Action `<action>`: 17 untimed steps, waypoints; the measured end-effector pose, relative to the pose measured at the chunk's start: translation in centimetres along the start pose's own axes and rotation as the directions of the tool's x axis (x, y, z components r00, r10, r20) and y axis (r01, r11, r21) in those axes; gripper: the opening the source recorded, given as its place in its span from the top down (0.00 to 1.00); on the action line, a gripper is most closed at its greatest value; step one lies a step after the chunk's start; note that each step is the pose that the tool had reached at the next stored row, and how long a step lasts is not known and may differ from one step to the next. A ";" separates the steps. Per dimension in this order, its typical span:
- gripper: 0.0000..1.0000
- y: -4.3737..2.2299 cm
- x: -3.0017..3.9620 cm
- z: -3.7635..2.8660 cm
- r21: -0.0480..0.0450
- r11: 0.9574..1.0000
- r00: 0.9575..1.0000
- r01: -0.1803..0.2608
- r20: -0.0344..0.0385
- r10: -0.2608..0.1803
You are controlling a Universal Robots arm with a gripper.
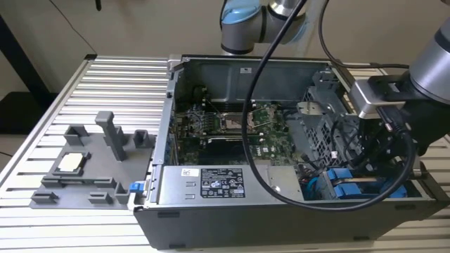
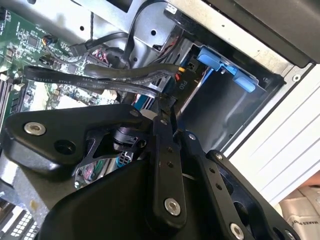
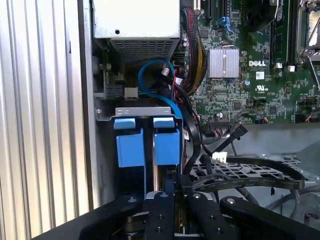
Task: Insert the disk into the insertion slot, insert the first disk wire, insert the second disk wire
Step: 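Insert the second disk wire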
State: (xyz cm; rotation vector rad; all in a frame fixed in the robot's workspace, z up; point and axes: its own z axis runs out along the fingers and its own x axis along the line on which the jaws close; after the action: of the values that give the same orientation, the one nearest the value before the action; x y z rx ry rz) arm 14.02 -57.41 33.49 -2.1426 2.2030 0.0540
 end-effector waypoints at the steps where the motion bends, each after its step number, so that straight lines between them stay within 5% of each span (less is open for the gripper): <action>1: 0.82 0.00 0.00 0.02 0.000 1.000 1.000 0.000 0.000 0.000; 2: 0.76 0.00 0.00 0.02 0.000 1.000 1.000 0.000 0.000 0.000; 6: 0.76 -0.01 -0.01 -0.47 -0.001 1.000 1.000 0.000 0.000 0.000; 17: 0.76 -0.09 -0.26 -4.18 -0.001 1.000 1.000 0.000 -0.003 0.000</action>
State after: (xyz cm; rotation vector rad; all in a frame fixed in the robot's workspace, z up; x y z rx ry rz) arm 14.02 -57.46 37.68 -2.1445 2.2052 0.0529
